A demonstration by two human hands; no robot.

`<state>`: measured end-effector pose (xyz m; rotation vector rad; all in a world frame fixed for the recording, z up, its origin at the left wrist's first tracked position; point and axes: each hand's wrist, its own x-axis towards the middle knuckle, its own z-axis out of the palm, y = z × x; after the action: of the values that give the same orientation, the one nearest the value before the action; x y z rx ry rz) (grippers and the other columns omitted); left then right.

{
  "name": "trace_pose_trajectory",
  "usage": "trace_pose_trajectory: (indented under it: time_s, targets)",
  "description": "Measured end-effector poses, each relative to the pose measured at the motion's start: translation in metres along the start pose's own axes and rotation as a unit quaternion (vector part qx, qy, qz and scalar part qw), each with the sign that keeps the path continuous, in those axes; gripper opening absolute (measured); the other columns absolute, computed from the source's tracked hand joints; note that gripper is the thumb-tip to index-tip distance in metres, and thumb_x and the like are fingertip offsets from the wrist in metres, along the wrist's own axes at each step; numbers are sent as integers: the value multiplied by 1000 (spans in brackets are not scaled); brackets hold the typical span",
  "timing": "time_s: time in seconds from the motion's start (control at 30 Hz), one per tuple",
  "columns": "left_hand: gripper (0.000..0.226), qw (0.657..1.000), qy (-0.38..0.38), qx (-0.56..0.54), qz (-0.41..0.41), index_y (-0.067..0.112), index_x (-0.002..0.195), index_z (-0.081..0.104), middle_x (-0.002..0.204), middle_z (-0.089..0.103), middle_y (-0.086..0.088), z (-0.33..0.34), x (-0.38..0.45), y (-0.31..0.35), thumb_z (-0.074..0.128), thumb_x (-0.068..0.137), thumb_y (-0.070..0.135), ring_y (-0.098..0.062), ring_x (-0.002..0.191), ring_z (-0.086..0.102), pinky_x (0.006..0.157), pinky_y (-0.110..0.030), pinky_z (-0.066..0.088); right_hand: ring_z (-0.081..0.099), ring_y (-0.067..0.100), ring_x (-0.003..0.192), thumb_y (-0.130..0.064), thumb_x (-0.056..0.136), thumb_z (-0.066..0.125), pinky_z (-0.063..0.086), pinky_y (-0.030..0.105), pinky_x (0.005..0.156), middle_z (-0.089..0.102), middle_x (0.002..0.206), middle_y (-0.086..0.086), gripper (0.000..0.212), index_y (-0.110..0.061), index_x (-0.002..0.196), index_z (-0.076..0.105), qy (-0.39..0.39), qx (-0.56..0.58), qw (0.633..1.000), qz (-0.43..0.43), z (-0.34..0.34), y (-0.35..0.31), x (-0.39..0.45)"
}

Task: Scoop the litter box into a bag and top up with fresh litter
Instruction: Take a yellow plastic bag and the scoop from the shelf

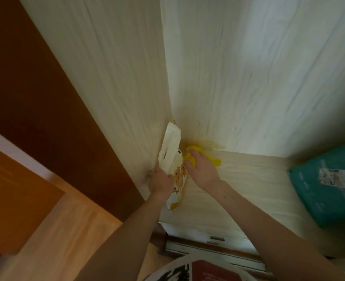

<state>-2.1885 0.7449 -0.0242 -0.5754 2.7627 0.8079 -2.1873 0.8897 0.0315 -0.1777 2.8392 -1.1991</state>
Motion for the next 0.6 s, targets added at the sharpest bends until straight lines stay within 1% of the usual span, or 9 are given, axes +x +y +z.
trace_pose_trajectory:
  time_s: [0.03, 0.1, 0.17, 0.2, 0.3, 0.4, 0.5, 0.53, 0.6]
  targets:
    - [56, 1000, -15, 15, -10, 6, 142, 31, 136, 44, -18, 5, 4, -7, 48, 94, 30, -32, 119, 48, 95, -36, 42, 50, 25, 119, -31, 98, 45, 39, 30, 88, 51, 132, 9, 48, -17, 144, 38, -5, -2, 1000, 12, 4, 1, 2]
    - [47, 999, -34, 15, -36, 4, 131, 40, 127, 51, -18, 13, 9, -18, 47, 94, 33, -32, 111, 54, 92, -38, 48, 52, 27, 117, -30, 98, 45, 40, 33, 88, 54, 128, 11, 47, -16, 143, 40, -16, -14, 999, 28, 8, 6, 3]
    - [42, 999, -29, -7, -44, 2, 121, 46, 119, 55, -17, 18, 15, -22, 47, 94, 34, -33, 106, 57, 88, -41, 51, 52, 28, 117, -31, 98, 45, 41, 34, 90, 55, 127, 12, 45, -13, 139, 43, -28, -36, 999, 30, 11, 13, 2]
    - [41, 999, -25, -21, -43, 1, 118, 48, 116, 58, -16, 18, 16, -23, 48, 94, 34, -32, 104, 58, 85, -40, 52, 52, 28, 117, -32, 98, 45, 42, 35, 90, 55, 127, 12, 44, -12, 138, 45, -35, -48, 998, 29, 12, 17, 3]
    - [39, 996, -45, -78, -28, -1, 114, 55, 109, 62, -16, 19, 18, -23, 49, 94, 31, -32, 98, 61, 77, -36, 52, 51, 27, 119, -30, 99, 44, 41, 33, 92, 54, 131, 12, 44, -11, 138, 44, -59, -68, 996, 26, 13, 25, 8]
    - [32, 992, -73, -99, 14, 0, 107, 63, 104, 66, -16, 19, 15, -19, 49, 93, 25, -32, 97, 61, 82, -41, 51, 52, 24, 120, -29, 99, 43, 40, 30, 90, 53, 133, 10, 42, -13, 138, 44, -89, -63, 994, 29, 13, 28, 16]
    - [30, 992, -92, -89, 21, 6, 113, 62, 112, 64, -14, 23, 11, -14, 49, 93, 24, -31, 105, 57, 89, -36, 45, 56, 26, 113, -27, 99, 45, 42, 30, 86, 58, 127, 12, 39, -12, 135, 47, -109, -38, 992, 50, 16, 34, 22]
    - [30, 989, -104, -107, 9, 5, 117, 59, 116, 62, -14, 26, 10, -14, 48, 94, 22, -30, 108, 56, 88, -33, 43, 57, 26, 111, -26, 99, 46, 42, 29, 82, 59, 124, 13, 37, -11, 133, 49, -117, -17, 991, 66, 18, 36, 24]
    - [31, 980, -121, -157, -14, 2, 121, 52, 121, 57, -16, 31, 10, -13, 48, 95, 18, -29, 110, 54, 81, -30, 41, 56, 26, 108, -23, 100, 46, 37, 26, 75, 60, 122, 13, 34, -8, 129, 52, -135, 28, 985, 100, 20, 41, 25]
